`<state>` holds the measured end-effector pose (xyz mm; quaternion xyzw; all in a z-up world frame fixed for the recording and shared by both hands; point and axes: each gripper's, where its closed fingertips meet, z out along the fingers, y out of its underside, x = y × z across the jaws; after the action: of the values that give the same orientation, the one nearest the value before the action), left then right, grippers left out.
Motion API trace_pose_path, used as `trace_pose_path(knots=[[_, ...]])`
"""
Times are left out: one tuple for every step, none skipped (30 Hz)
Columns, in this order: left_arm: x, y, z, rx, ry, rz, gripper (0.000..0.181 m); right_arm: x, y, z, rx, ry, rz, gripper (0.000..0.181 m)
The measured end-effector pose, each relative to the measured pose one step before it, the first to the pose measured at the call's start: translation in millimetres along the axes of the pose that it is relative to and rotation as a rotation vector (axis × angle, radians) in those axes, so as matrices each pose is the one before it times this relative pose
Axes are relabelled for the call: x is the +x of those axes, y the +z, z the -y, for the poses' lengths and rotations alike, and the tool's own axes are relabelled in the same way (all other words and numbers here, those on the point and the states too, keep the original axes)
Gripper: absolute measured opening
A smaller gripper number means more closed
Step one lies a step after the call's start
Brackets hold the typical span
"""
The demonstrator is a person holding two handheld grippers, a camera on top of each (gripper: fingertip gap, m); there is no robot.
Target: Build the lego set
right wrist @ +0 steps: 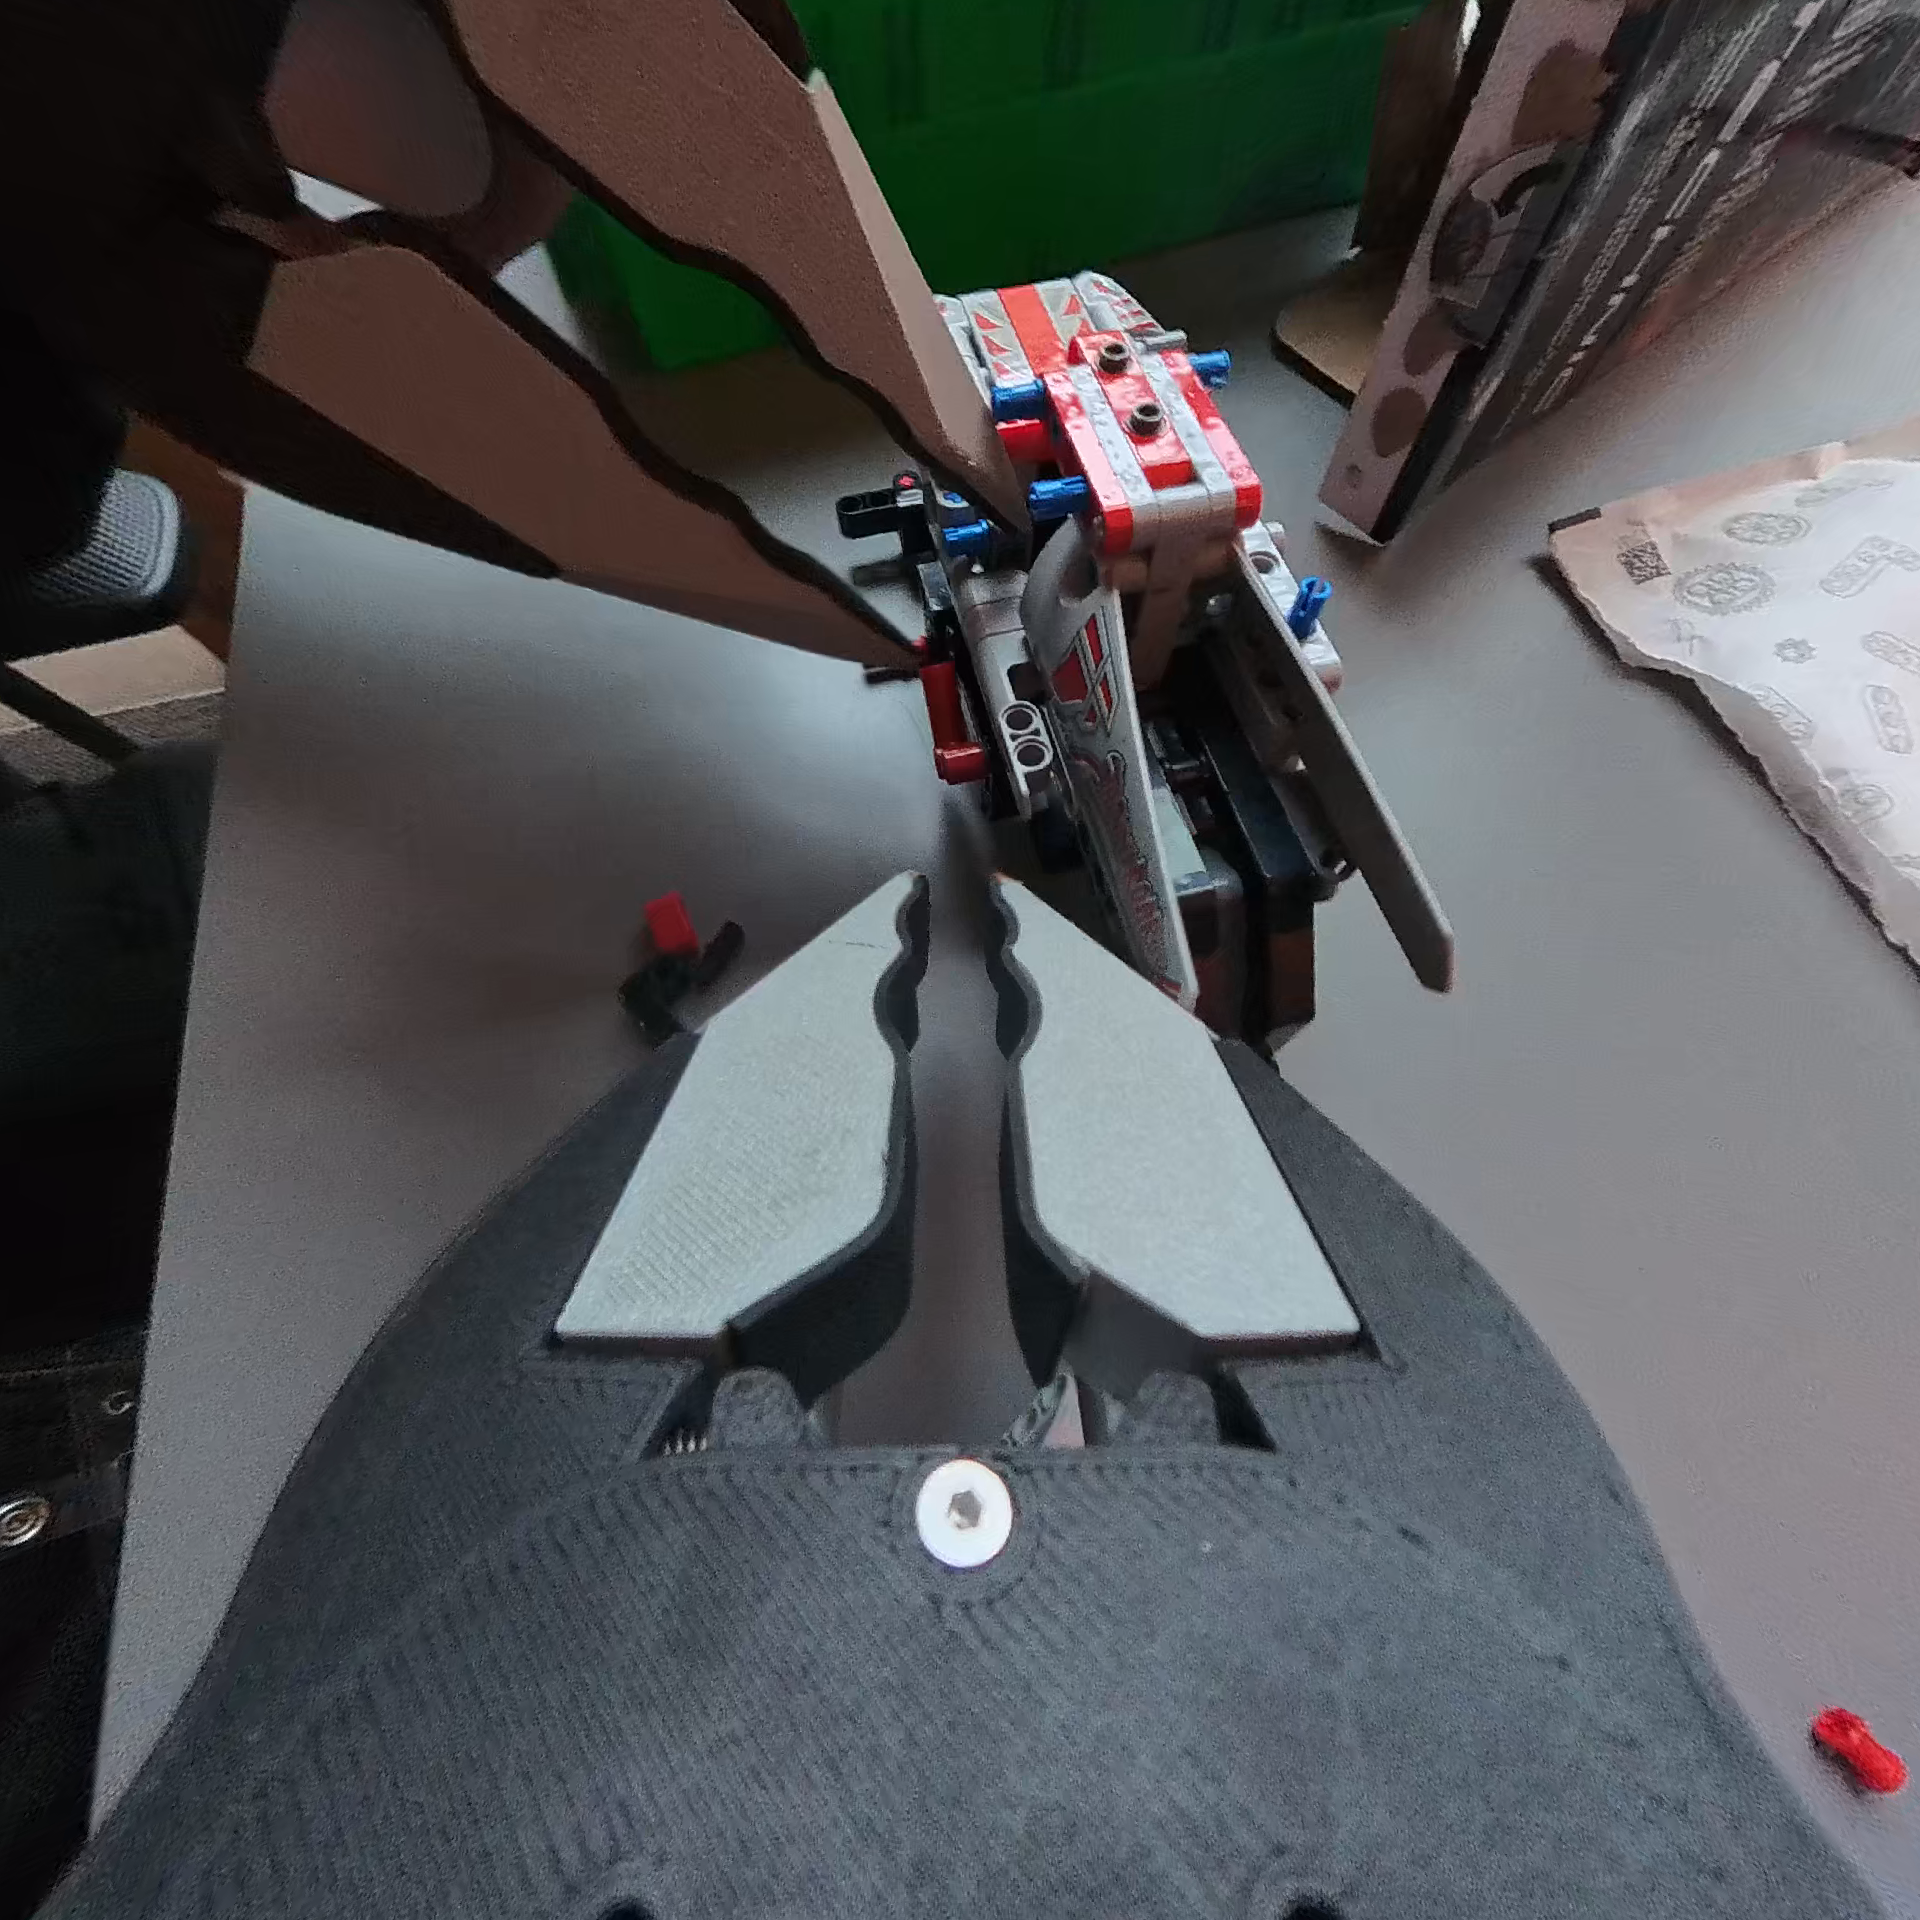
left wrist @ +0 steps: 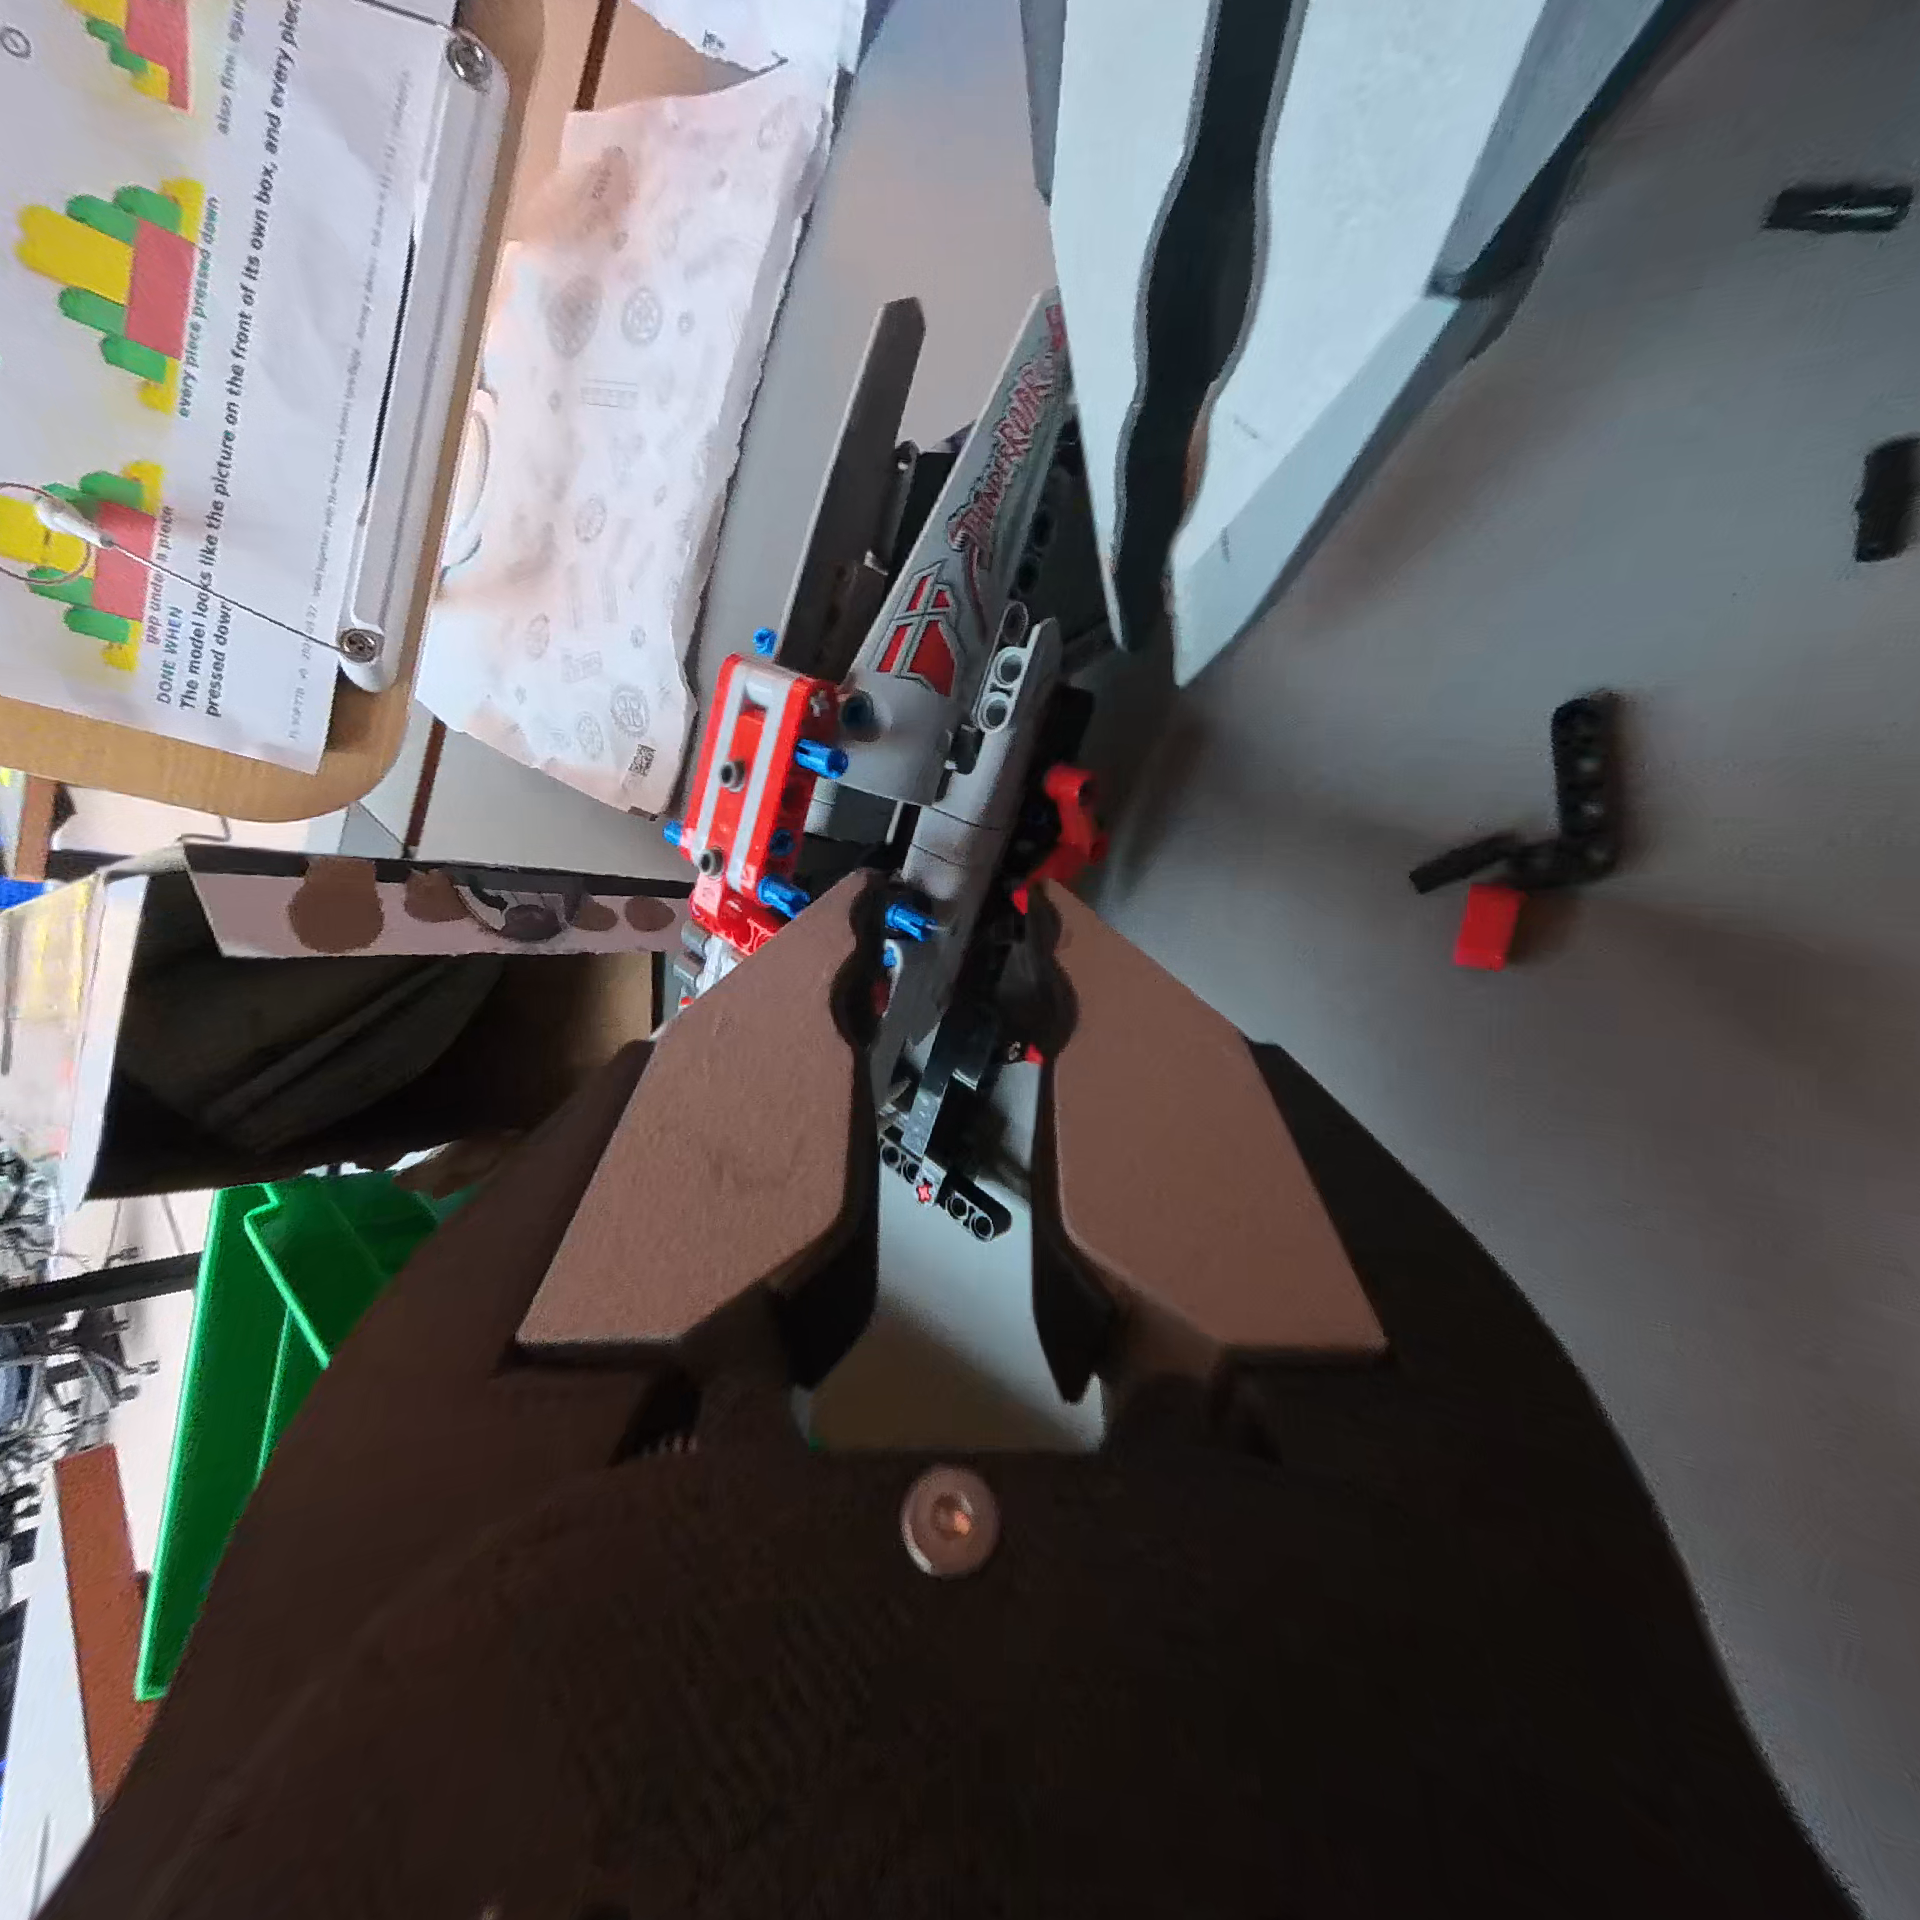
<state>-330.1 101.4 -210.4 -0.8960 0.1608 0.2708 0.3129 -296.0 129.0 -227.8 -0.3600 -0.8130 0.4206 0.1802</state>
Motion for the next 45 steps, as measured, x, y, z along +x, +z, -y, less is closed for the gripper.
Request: trace_pose_path(knots=[[0.18,0.29,0.22,0.0020,-0.0099,-0.0054,0.025,3.06,-0.21,-1.43,-0.0050,0.0021,-0.0142,0.007],[-0.64,0.76,0.09,0.0039,-0.0145,-0.0024,0.025,2.29,-0.23,-1.20,-0.0034,0.0051,-0.0082,0.007],[-0.01,1.13,0.41,0.0069,-0.0174,-0.0053,0.026,1.57,-0.23,-0.96,-0.0006,0.0081,-0.0023,0.007],[0.89,1.22,0.43,0.0082,-0.0169,-0.0069,0.029,0.96,-0.30,-0.49,0.0023,0.0090,0.0023,0.007],[0.96,1.93,0.00,0.0029,-0.0036,-0.0017,0.033,0.52,-0.41,-0.25,0.0028,0.0082,0.0039,0.007],[0.21,2.87,-0.94,-0.0091,0.0103,0.0072,0.032,1.00,-0.58,-0.17,0.0022,0.0075,-0.0003,0.007],[-0.75,3.27,-0.98,-0.0073,0.0028,0.0133,0.031,1.45,-0.69,0.08,0.0031,0.0070,-0.0037,0.007],[-1.26,3.00,0.09,-0.0008,-0.0021,0.0151,0.031,1.03,-0.73,0.17,0.0043,0.0072,-0.0017,0.007],[-0.49,2.71,-0.20,-0.0085,-0.0040,0.0063,0.030,0.70,-0.42,0.10,0.0036,0.0093,0.0005,0.007],[-1.17,0.98,0.44,-0.0091,-0.0057,0.0064,0.028,0.59,-0.17,-0.26,0.0014,0.0120,0.0009,0.007],[-4.72,0.06,-0.10,-0.0151,-0.0077,0.0235,0.018,0.20,0.41,-0.74,-0.0019,0.0147,0.0026,0.008],[0.14,0.42,0.18,-0.0107,-0.0076,-0.0099,0.018,-0.58,0.64,-1.01,-0.0058,0.0183,0.0059,0.008],[0.01,0.37,0.31,-0.0102,-0.0029,-0.0107,0.018,-1.00,0.95,-1.00,-0.0086,0.0224,0.0059,0.010],[-0.27,0.33,0.11,-0.0126,-0.0026,-0.0096,0.018,-1.66,0.89,-0.27,-0.0082,0.0245,0.0063,0.012],[-0.35,0.54,0.07,-0.0172,-0.0045,-0.0069,0.018,-3.11,0.77,0.98,-0.0035,0.0244,0.0114,0.014],[-0.45,0.73,0.24,-0.0223,-0.0033,-0.0019,0.018,-3.64,0.97,2.32,0.0038,0.0246,0.0115,0.015],[-0.12,0.83,0.63,-0.0253,-0.0019,0.0038,0.018,-2.56,1.31,3.38,0.0118,0.0250,0.0040,0.016],[0.15,0.72,1.09,-0.0234,0.0024,0.0057,0.018,-1.45,1.69,3.71,0.0178,0.0245,-0.0025,0.016],[0.60,0.69,1.85,-0.0189,-0.0212,-0.0021,0.018,-0.25,2.08,2.91,0.0174,0.0255,-0.0055,0.016],[1.45,0.17,2.95,-0.0089,-0.0440,-0.0156,0.017,1.13,2.49,0.87,0.0090,0.0290,-0.0091,0.016],[1.91,-0.27,3.98,0.0041,-0.0495,-0.0226,0.018,3.43,2.21,-1.29,0.0001,0.0325,-0.0172,0.016],[2.13,-0.77,4.65,0.0137,-0.0443,-0.0261,0.018,4.45,1.49,-1.76,-0.0001,0.0331,-0.0202,0.018],[1.64,-1.72,4.76,0.0192,-0.0402,-0.0232,0.019,3.13,0.56,-1.41,0.0035,0.0312,-0.0079,0.018],[2.73,-2.96,2.42,0.0102,-0.0412,-0.0293,0.019,0.79,-0.59,-1.07,0.0047,0.0268,0.0093,0.018],[2.75,-4.18,0.16,0.0008,-0.0315,-0.0281,0.018,-0.04,-1.44,-0.69,0.0050,0.0204,0.0149,0.013],[4.33,-6.26,0.16,0.0076,-0.0154,-0.0352,0.019,1.18,-1.74,-0.69,0.0029,0.0144,0.0061,0.012],[5.25,-7.95,0.91,0.0213,-0.0058,-0.0348,0.022,1.76,-1.43,-0.99,-0.0004,0.0058,-0.0014,0.014],[5.36,-8.20,1.82,0.0274,-0.0067,-0.0333,0.024,1.73,-1.25,-0.98,-0.0028,-0.0004,-0.0042,0.015],[6.09,-7.61,1.50,0.0242,-0.0079,-0.0370,0.026,2.08,-1.02,-0.30,-0.0006,-0.0023,-0.0088,0.015],[3.91,-7.03,0.02,0.0130,-0.0064,-0.0255,0.030,1.67,-1.12,0.54,0.0028,-0.0037,-0.0076,0.015],[-2.11,-6.92,-0.21,0.0095,0.0007,0.0091,0.034,0.77,-0.89,0.41,0.0000,-0.0034,-0.0019,0.015],[-8.49,-6.77,1.01,0.0143,0.0142,0.0465,0.038,0.37,-0.82,0.18,-0.0022,-0.0063,-0.0009,0.014],[-14.18,-5.46,0.62,0.0083,0.0342,0.0771,0.044,0.44,-1.23,0.37,-0.0008,-0.0119,-0.0034,0.014],[-16.97,-3.19,-0.36,0.0017,0.0463,0.0923,0.051,0.02,-1.70,0.65,0.0012,-0.0147,-0.0025,0.014],[-15.00,-0.24,-1.00,-0.0020,0.0452,0.0779,0.059,-1.20,-1.84,0.60,0.0012,-0.0138,0.0044,0.014],[-9.31,2.68,0.07,-0.0006,0.0374,0.0411,0.064,-1.43,-1.60,0.50,0.0011,-0.0093,0.0057,0.014],[-3.03,5.17,0.58,0.0029,0.0313,0.0037,0.067,-0.40,-1.08,0.25,0.0017,-0.0025,-0.0013,0.014],[1.83,7.32,-0.51,0.0008,0.0264,-0.0236,0.072,0.15,-0.60,-0.15,0.0026,0.0029,-0.0020,0.014],[6.14,8.16,-2.52,-0.0147,0.0238,-0.0488,0.076,-0.99,0.02,-0.26,0.0023,0.0075,0.0059,0.014],[8.17,7.30,-2.84,-0.0249,0.0168,-0.0625,0.079,-1.77,0.44,-0.68,0.0002,0.0103,0.0119,0.014],[7.58,5.33,-0.25,-0.0103,0.0084,-0.0597,0.081,-2.33,0.53,-1.01,-0.0013,0.0086,0.0127,0.015],[4.16,3.32,3.21,0.0119,0.0061,-0.0426,0.081,-2.12,0.65,-0.98,-0.0012,0.0056,0.0098,0.015],[0.61,2.65,2.62,0.0084,0.0033,-0.0270,0.081,-1.80,0.55,-0.62,0.0006,0.0045,0.0045,0.015],[-1.73,3.16,0.05,-0.0145,0.0034,-0.0161,0.081,-1.18,0.49,-0.12,0.0036,0.0036,0.0009,0.014],[-1.21,3.88,-1.62,-0.0291,0.0133,-0.0158,0.081,-1.12,0.85,0.37,0.0052,0.0041,0.0014,0.014]])
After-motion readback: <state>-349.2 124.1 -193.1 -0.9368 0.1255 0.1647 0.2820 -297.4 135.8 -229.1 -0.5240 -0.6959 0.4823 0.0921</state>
